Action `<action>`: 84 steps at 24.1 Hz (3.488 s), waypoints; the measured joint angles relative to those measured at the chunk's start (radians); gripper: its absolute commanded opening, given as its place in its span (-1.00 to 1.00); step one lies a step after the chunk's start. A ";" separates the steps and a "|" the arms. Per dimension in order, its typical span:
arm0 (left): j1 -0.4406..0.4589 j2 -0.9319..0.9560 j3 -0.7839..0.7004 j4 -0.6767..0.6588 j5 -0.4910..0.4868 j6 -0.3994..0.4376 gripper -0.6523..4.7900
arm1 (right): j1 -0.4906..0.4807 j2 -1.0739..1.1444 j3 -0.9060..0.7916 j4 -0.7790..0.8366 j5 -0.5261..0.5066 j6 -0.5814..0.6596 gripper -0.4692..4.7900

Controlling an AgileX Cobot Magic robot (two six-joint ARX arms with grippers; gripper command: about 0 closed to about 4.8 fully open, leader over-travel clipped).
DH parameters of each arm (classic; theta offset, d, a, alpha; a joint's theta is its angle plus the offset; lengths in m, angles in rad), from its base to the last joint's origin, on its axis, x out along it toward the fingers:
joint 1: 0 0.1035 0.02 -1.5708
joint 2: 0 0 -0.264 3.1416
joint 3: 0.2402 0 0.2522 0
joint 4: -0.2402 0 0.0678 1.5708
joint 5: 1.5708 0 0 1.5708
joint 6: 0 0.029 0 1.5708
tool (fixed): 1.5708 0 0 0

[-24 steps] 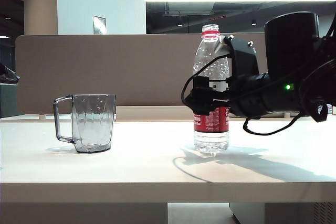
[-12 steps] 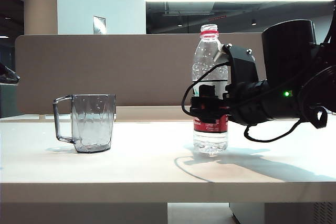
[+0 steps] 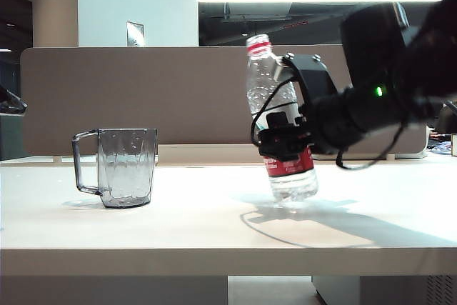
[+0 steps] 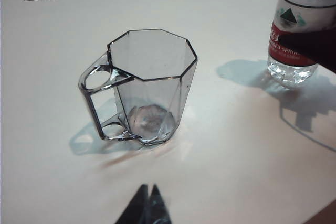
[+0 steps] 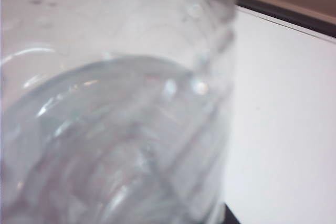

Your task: Pick up the mineral water bottle on the table and pour water into the mug until it's half full.

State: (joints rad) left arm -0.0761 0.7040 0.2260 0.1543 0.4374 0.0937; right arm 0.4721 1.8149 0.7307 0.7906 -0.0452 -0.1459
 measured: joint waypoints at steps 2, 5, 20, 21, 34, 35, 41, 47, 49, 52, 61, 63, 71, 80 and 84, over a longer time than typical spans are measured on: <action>0.000 0.000 0.000 0.000 0.000 0.000 -0.78 | 0.000 -0.044 0.064 -0.143 0.001 -0.101 0.17; 0.000 0.000 0.000 0.000 0.000 0.000 -0.78 | 0.000 -0.065 0.150 -0.272 0.003 -0.208 0.17; 0.000 0.000 0.000 0.000 0.000 0.000 -0.78 | 0.037 -0.063 0.436 -0.624 0.051 -0.514 0.17; 0.000 0.000 0.000 0.000 0.000 0.000 -0.78 | 0.043 -0.063 0.436 -0.625 0.053 -0.531 0.17; 0.000 0.000 0.000 0.000 0.000 0.000 -0.78 | 0.090 0.090 0.554 -0.686 0.237 -0.768 0.17; 0.000 0.000 0.000 0.000 0.000 0.000 -0.78 | 0.090 0.097 0.562 -0.685 0.247 -0.793 0.17; 0.000 0.001 0.000 0.000 0.000 0.000 -0.78 | 0.094 0.102 0.565 -0.680 0.264 -0.937 0.17; 0.000 0.000 0.000 0.000 0.000 0.000 -0.78 | 0.096 0.102 0.565 -0.658 0.316 -1.032 0.17; 0.000 0.000 0.000 0.000 0.000 0.000 -0.78 | 0.099 0.102 0.565 -0.643 0.328 -1.057 0.17; 0.000 0.000 0.000 0.000 0.000 0.000 -0.78 | 0.107 0.102 0.566 -0.631 0.336 -1.066 0.17; 0.000 0.000 0.000 0.000 0.000 0.000 -0.78 | 0.143 0.104 0.612 -0.608 0.349 -1.070 0.17; 0.000 0.000 0.000 0.000 0.000 0.000 -0.78 | 0.147 0.104 0.631 -0.598 0.351 -1.072 0.17; 0.000 0.000 0.000 0.000 0.000 0.000 -0.78 | 0.149 0.113 0.663 -0.595 0.333 -1.140 0.17; 0.000 0.000 0.000 0.000 0.000 0.000 -0.78 | 0.149 0.143 0.661 -0.604 0.333 -1.189 0.17; 0.000 0.000 0.000 0.000 0.000 0.000 -0.78 | 0.149 0.143 0.661 -0.600 0.328 -1.257 0.17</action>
State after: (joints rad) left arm -0.0761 0.7044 0.2260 0.1539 0.4377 0.0940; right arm 0.6209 1.9579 1.3918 0.1902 0.2832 -1.4025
